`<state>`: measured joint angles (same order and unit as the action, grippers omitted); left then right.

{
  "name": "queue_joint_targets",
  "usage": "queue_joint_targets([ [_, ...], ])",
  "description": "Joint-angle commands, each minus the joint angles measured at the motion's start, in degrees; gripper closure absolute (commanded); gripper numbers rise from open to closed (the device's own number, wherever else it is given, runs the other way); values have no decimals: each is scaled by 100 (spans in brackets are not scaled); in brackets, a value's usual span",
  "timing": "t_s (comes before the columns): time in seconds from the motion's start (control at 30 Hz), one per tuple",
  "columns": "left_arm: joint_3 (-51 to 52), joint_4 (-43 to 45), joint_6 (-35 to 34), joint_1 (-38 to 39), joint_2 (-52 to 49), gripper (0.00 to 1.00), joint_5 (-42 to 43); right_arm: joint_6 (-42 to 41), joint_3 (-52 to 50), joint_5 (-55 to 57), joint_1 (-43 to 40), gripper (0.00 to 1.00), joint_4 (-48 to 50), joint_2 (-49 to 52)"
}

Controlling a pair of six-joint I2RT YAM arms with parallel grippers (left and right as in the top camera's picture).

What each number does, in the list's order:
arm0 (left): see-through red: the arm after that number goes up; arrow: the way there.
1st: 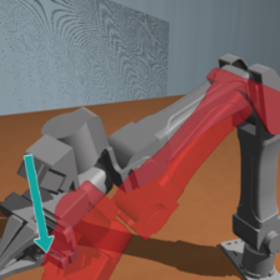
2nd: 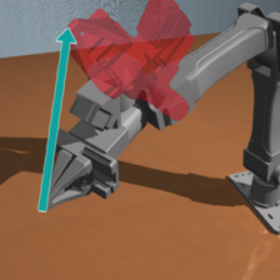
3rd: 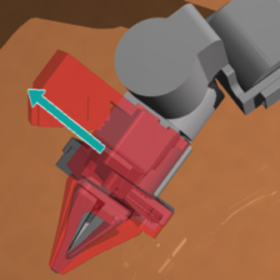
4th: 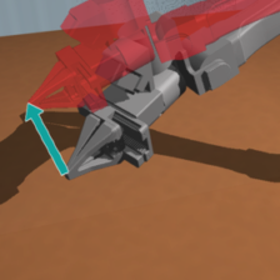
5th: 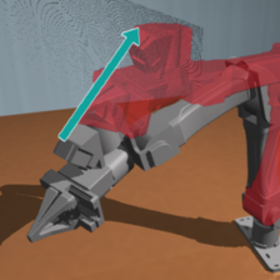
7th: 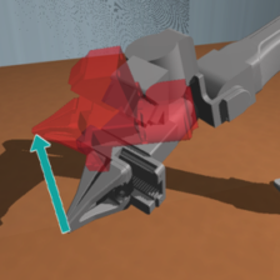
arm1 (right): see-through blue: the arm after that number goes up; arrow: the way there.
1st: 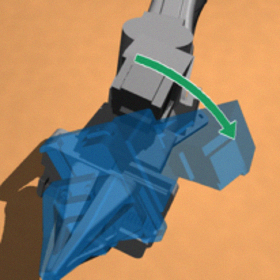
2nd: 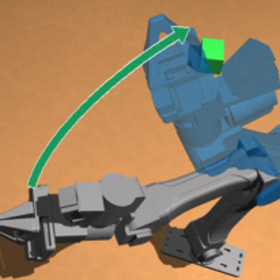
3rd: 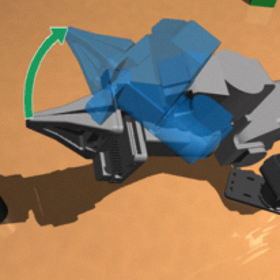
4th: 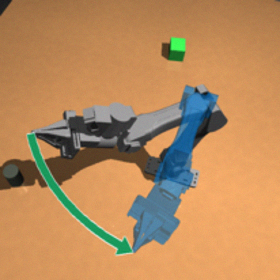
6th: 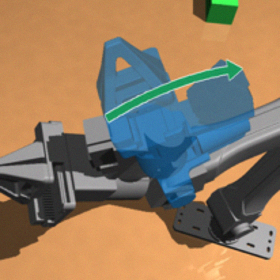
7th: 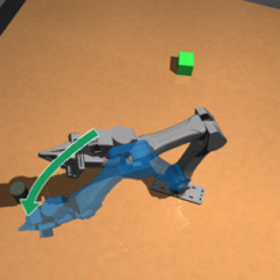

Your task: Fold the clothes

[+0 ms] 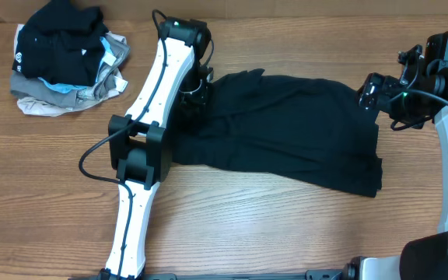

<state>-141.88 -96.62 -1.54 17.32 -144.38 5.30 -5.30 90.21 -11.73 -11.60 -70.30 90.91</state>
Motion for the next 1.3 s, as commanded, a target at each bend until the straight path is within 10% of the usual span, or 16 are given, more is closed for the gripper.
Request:
queue_joint_targets([
  [0.0, -782, 302, 31, 35, 267, 66, 157, 42, -22, 7, 13, 3, 55, -33],
  [0.3, -890, 2033, 442, 31, -4, 47, 186, 42, -22, 7, 13, 3, 35, -33],
  [1.0, -890, 2793, 850, 0, -1091, 25, 636, 42, -22, 9, 13, 3, 35, -33],
  [1.27, -890, 3036, 881, -22, -1091, 58, 638, 44, -22, 11, 13, 3, 35, -33],
])
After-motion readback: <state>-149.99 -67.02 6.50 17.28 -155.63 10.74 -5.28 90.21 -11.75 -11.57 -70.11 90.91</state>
